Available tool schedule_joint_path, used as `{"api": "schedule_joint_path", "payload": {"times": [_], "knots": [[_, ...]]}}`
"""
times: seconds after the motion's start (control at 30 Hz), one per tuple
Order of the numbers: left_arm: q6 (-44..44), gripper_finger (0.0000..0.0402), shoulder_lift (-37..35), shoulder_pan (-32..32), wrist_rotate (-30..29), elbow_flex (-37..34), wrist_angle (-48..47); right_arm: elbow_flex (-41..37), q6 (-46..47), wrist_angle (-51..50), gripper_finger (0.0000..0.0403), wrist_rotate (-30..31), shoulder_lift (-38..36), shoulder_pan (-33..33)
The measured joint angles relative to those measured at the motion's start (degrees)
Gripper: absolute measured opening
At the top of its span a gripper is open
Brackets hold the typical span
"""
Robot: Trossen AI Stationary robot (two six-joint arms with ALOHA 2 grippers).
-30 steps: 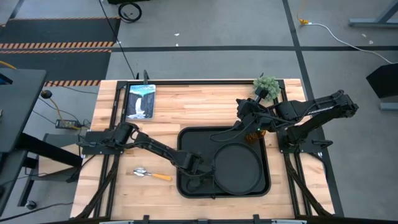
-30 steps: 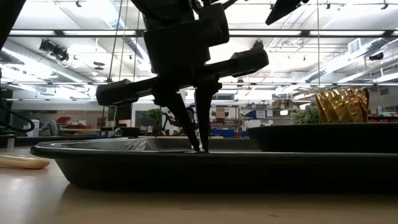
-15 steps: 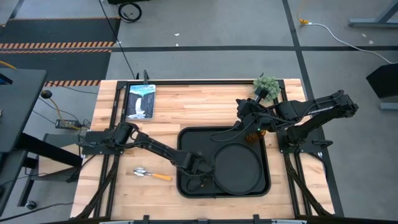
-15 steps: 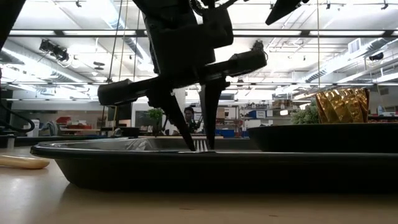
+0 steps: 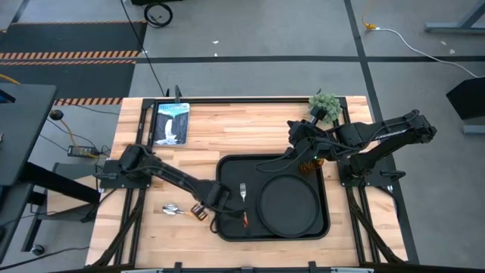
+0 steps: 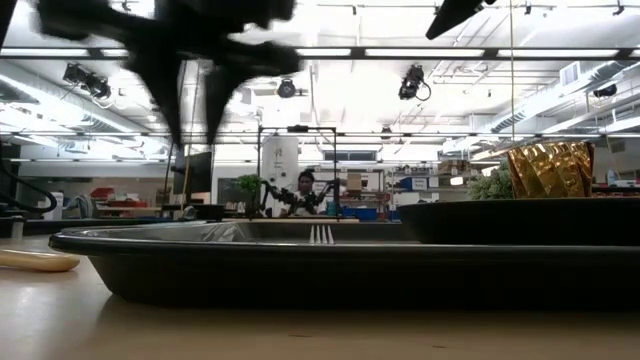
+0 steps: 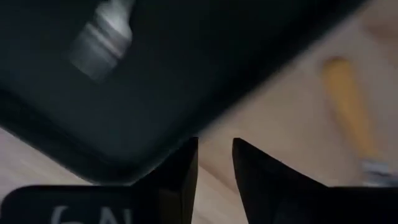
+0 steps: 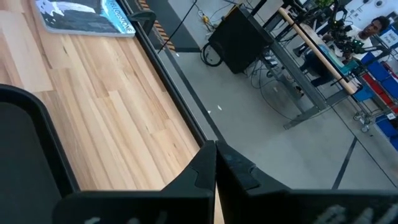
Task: Pick and place plate/cup/fork/spoon on tray
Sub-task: Put the yellow spoon on the black tray to the left of the orange fork
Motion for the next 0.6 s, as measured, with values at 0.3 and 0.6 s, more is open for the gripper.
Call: {"api": "schedule_joint_path", "payload": {"times": [0.3,0.6], "knots": [[-22.87,0.0087,-0.64,-2.66,13.60,-8.20,-6.89,0.00,-0.01,0.78,0.0011,-0.11,0.00,0.00],[-27.47,0.0067,-0.70,-6.98,21.12,-18.62,-6.20,0.00,-0.69,1.37,0.0011,-0.15,0.00,0.00]]}}
